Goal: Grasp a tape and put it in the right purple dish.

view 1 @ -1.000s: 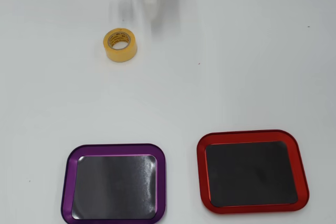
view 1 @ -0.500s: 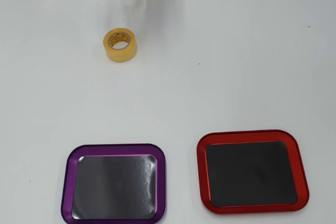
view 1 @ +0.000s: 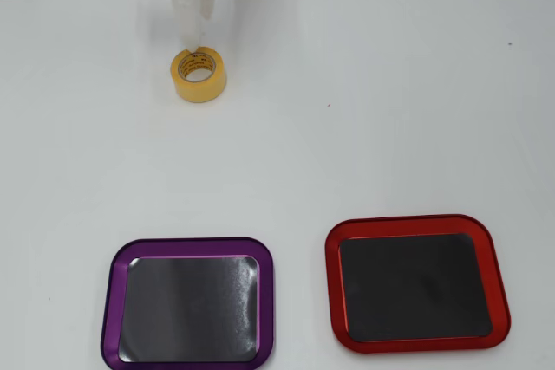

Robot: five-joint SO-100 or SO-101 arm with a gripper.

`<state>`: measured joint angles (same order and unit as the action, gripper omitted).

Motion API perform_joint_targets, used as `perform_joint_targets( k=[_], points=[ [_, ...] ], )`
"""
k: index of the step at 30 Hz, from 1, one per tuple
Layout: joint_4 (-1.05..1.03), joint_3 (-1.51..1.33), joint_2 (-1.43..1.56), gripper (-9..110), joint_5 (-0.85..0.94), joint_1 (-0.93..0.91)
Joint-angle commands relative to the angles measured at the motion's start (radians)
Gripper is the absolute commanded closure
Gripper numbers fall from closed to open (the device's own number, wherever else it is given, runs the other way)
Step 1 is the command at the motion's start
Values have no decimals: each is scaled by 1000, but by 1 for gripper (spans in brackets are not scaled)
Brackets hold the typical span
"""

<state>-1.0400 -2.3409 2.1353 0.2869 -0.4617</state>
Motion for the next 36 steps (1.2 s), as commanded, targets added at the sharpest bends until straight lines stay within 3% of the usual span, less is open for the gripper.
perform_joint_targets(
  k=[1,15,27,29,32,36],
  points=[
    [12,35,2,84,-3,-3],
    [46,37,-20,84,6,51],
    [206,38,-351,85,8,66],
    [207,40,-365,87,11,67],
    [207,54,-364,102,3,78],
    [193,130,-344,102,-8,71]
  ],
)
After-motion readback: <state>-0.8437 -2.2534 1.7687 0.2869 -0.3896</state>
